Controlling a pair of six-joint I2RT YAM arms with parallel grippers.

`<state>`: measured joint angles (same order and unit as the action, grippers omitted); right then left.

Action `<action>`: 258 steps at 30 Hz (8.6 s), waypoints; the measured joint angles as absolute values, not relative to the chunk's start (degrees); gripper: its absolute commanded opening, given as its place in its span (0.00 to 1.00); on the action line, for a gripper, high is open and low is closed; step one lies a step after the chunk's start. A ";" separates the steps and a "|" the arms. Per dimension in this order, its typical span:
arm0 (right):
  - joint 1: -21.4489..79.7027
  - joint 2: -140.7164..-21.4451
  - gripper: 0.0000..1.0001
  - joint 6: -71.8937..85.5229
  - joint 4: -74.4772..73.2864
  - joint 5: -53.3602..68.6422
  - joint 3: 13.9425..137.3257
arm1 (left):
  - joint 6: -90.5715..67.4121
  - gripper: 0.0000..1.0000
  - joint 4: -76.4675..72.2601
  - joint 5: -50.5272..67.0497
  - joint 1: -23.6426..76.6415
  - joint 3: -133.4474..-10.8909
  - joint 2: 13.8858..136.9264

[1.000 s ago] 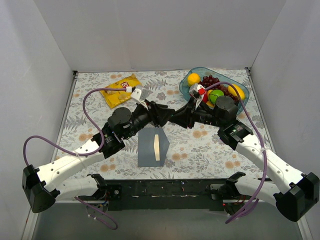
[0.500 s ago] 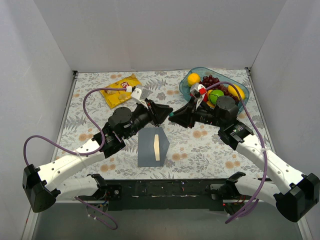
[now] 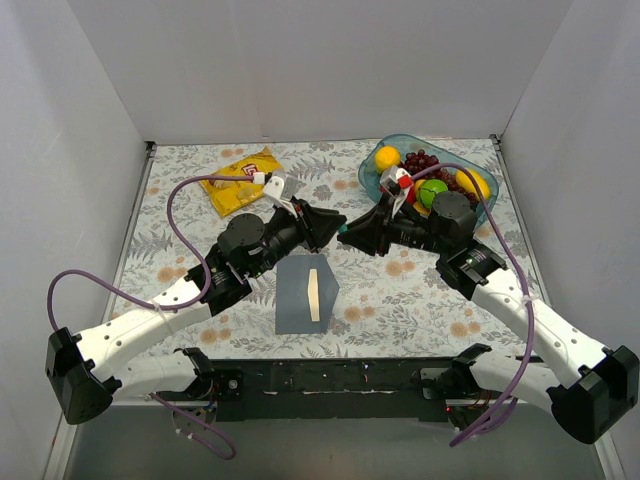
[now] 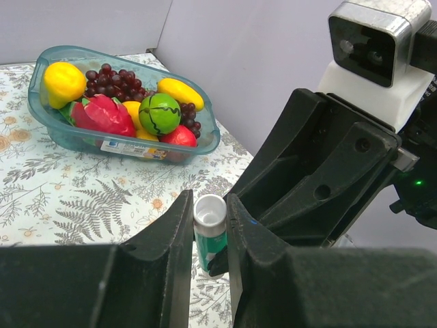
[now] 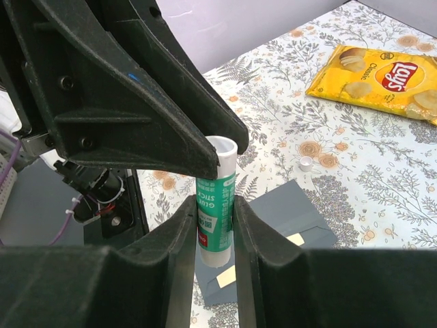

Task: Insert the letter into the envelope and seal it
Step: Unscrew the solid glue.

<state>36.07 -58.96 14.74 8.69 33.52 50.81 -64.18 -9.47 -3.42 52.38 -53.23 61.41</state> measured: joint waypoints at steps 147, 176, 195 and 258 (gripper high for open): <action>40.58 -59.13 0.01 15.31 -1.21 19.18 53.28 | -63.77 0.64 -4.54 -1.65 50.94 -56.16 64.42; 39.92 -57.41 0.01 12.03 1.87 25.98 52.62 | -63.29 0.00 -9.80 10.48 49.01 -54.30 63.83; 40.69 -54.78 0.01 5.89 9.08 55.75 52.62 | -57.74 0.86 -14.83 44.95 44.97 -53.17 56.84; 40.58 -61.41 0.01 14.41 6.39 25.36 54.22 | -67.09 0.00 -12.62 14.66 43.99 -53.63 64.12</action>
